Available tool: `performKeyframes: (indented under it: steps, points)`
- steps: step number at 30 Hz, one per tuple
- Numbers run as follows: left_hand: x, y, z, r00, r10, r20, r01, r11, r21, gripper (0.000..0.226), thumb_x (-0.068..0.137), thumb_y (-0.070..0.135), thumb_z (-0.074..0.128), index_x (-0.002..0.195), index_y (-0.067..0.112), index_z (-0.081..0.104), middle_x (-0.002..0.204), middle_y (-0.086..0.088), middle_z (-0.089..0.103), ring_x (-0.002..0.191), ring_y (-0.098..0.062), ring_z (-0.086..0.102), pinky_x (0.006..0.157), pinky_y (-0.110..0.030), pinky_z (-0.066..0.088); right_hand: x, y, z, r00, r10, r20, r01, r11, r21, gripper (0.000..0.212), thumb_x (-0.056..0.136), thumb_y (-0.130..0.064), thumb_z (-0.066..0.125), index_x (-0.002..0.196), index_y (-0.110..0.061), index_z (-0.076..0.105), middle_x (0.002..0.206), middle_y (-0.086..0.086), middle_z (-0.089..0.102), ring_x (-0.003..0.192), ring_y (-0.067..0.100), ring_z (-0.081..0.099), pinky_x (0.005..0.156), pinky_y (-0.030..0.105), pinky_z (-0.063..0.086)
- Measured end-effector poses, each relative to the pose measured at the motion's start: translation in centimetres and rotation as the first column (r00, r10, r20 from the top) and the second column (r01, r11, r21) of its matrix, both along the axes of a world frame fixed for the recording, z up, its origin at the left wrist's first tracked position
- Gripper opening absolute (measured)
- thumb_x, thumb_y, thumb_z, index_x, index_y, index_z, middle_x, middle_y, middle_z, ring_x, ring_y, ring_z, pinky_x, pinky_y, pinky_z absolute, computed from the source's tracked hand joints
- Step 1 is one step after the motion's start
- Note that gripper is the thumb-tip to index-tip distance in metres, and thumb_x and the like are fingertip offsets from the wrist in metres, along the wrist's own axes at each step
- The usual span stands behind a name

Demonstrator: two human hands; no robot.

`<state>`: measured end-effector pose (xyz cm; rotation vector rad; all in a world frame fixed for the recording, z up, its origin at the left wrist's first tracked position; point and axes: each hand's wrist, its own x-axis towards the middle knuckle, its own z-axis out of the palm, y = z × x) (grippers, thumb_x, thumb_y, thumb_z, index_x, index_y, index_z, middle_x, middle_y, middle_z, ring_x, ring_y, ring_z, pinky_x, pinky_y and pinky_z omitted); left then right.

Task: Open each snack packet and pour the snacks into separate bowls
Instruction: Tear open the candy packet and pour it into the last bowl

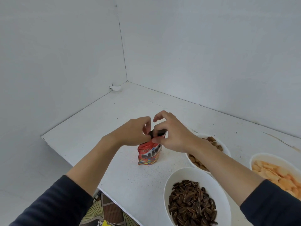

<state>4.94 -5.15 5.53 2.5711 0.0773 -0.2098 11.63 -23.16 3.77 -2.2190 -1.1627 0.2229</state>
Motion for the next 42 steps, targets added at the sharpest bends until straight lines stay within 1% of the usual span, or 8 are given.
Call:
performKeyframes:
  steps: [3,9,14,21,25,30,36,42]
  points:
    - [0.2,0.1,0.2,0.999,0.035,0.025,-0.035,0.999,0.030,0.020,0.087,0.022,0.071,0.097,0.027,0.054,0.099,0.005,0.068,0.075,-0.004,0.058,0.058,-0.020,0.042,-0.3,-0.2,0.3,0.999,0.032,0.020,-0.032,0.999,-0.014,0.013,0.083,-0.024,0.080,0.074,-0.027,0.071,0.127,-0.011,0.043,0.127,0.011,0.034,0.103,0.032,0.037]
    - [0.2,1.3,-0.1,0.962,0.238,0.131,-0.236,0.971,-0.032,0.018,0.080,0.009,0.061,0.078,0.026,0.054,0.072,0.005,0.072,0.075,-0.016,0.070,0.070,-0.038,0.056,-0.1,-1.6,1.1,0.994,0.110,-0.019,-0.111,0.985,-0.129,0.019,0.084,-0.025,0.080,0.069,-0.025,0.068,0.126,-0.014,0.040,0.128,0.007,0.029,0.108,0.030,0.027]
    - [0.3,-0.3,-1.3,0.979,0.180,0.099,-0.164,0.975,-0.154,0.014,0.094,0.013,0.052,0.097,0.026,0.057,0.100,0.002,0.071,0.085,-0.022,0.065,0.068,-0.030,0.049,-0.6,-1.1,0.8,0.996,0.083,0.040,-0.076,0.986,-0.145,0.028,0.076,-0.039,0.083,0.063,-0.022,0.066,0.124,-0.014,0.040,0.122,0.005,0.033,0.100,0.034,0.040]
    - [0.5,0.4,-2.4,0.961,0.219,0.166,-0.218,0.976,-0.025,0.019,0.097,0.020,0.048,0.097,0.038,0.055,0.085,0.002,0.076,0.074,-0.021,0.070,0.074,-0.042,0.060,-0.6,-1.0,-0.1,0.995,0.098,0.017,-0.098,0.995,-0.037,0.020,0.083,-0.026,0.081,0.069,-0.023,0.066,0.131,-0.012,0.034,0.132,0.009,0.029,0.104,0.030,0.030]
    - [0.8,0.4,-2.1,0.958,0.266,0.107,-0.243,0.952,-0.186,0.003,0.101,0.024,0.056,0.102,0.025,0.059,0.090,-0.001,0.077,0.070,-0.014,0.074,0.069,-0.035,0.059,-0.4,-1.1,0.0,0.997,0.064,0.030,-0.064,0.998,-0.006,0.022,0.083,-0.023,0.080,0.069,-0.023,0.063,0.129,-0.015,0.036,0.129,0.007,0.032,0.108,0.037,0.034]
    - [-0.1,-0.1,-0.5,0.955,0.276,0.108,-0.195,0.860,-0.471,0.032,0.105,0.040,0.047,0.099,0.014,0.066,0.089,0.001,0.077,0.076,-0.013,0.075,0.059,-0.012,0.052,-0.3,-1.3,0.3,0.999,0.003,0.041,-0.012,0.978,0.208,0.014,0.094,-0.027,0.068,0.082,-0.022,0.062,0.128,-0.016,0.044,0.125,0.007,0.040,0.104,0.035,0.041]
    - [-1.1,-1.7,0.0,0.965,0.191,0.182,-0.052,0.814,-0.578,0.042,0.101,0.059,0.031,0.121,0.031,0.053,0.106,0.013,0.072,0.096,-0.002,0.071,0.079,-0.016,0.056,0.5,-1.0,1.4,0.992,-0.116,0.051,0.086,0.912,0.402,0.014,0.100,-0.033,0.057,0.094,-0.020,0.057,0.112,-0.006,0.055,0.106,0.014,0.058,0.087,0.041,0.057]
    - [-1.6,-2.4,-0.9,0.987,0.044,0.156,0.056,0.812,-0.581,0.051,0.093,0.053,0.054,0.138,0.046,0.032,0.132,0.015,0.060,0.114,-0.011,0.067,0.095,-0.035,0.059,1.9,-1.5,4.0,0.946,-0.321,0.044,0.244,0.797,0.553,0.027,0.099,-0.039,0.050,0.091,-0.014,0.055,0.094,-0.002,0.058,0.094,0.023,0.057,0.083,0.048,0.052]
